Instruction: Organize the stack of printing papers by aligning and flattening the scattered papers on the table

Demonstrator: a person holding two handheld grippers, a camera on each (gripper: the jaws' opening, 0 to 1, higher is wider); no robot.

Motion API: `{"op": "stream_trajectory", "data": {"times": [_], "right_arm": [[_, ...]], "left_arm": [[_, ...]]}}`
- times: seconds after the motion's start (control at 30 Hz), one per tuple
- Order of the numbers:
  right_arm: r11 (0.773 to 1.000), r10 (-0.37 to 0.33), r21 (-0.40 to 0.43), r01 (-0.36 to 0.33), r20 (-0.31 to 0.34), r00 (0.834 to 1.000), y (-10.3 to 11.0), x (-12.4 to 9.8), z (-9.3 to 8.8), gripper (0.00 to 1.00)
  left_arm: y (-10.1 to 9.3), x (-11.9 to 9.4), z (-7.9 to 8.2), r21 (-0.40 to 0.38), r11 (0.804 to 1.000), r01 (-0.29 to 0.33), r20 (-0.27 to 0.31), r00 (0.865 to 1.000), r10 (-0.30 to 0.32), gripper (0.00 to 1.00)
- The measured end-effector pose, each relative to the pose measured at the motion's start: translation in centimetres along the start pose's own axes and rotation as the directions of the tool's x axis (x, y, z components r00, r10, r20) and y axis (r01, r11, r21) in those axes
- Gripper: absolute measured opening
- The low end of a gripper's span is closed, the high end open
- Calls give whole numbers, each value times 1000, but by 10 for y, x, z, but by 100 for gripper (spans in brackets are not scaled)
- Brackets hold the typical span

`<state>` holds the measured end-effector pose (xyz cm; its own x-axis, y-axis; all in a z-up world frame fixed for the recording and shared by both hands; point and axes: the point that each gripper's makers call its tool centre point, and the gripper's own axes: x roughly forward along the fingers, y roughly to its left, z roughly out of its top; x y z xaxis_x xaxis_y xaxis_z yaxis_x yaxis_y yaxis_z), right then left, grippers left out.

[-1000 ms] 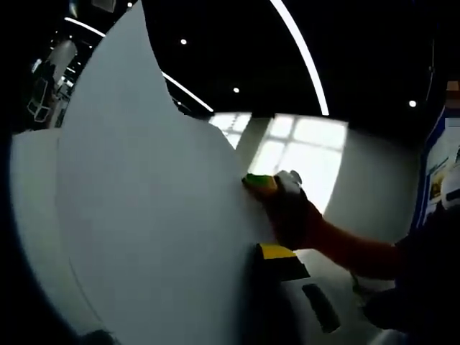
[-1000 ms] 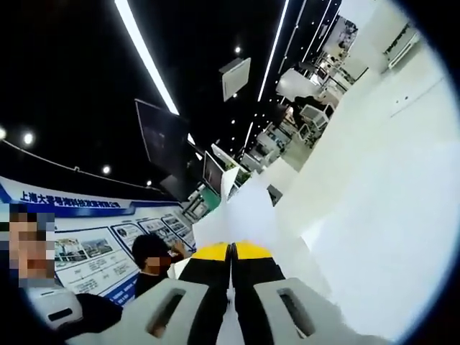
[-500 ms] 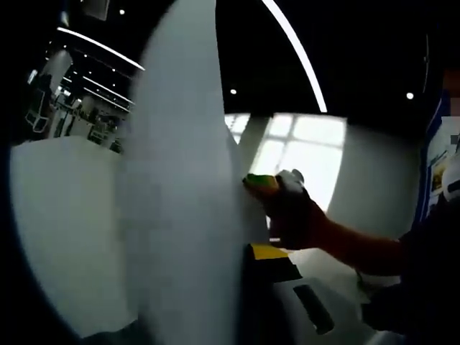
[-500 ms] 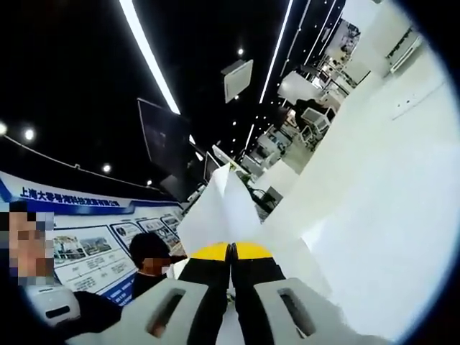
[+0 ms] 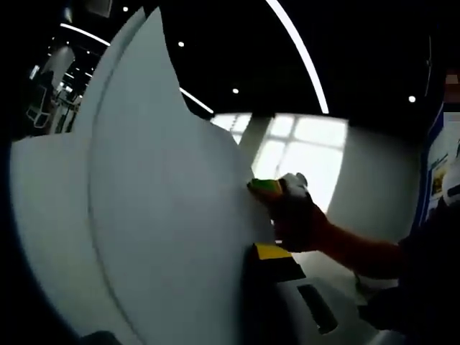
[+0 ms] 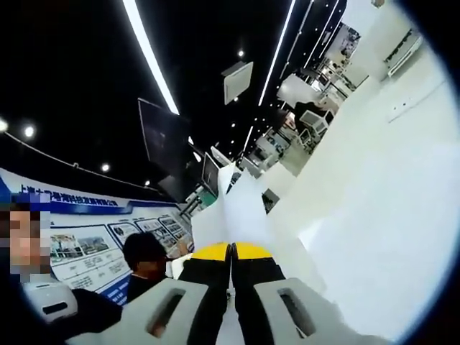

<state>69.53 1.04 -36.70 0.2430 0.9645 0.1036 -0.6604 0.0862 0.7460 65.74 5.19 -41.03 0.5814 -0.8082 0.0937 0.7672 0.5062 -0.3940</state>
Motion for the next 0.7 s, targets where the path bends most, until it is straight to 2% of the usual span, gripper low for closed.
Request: {"op": "stream_trajectory", "data": {"times": [0.4, 0.7], "right_arm": [[1000, 8, 3, -7, -15, 1000, 2, 5, 2, 0], [1000, -3, -28, 2, -35, 999, 6, 8, 2, 0]], "left_arm": [[0, 0, 1, -4, 1000, 3, 5, 1000, -3, 10], [0, -1, 2, -9, 1000, 5, 11, 1000, -4, 10]]}}
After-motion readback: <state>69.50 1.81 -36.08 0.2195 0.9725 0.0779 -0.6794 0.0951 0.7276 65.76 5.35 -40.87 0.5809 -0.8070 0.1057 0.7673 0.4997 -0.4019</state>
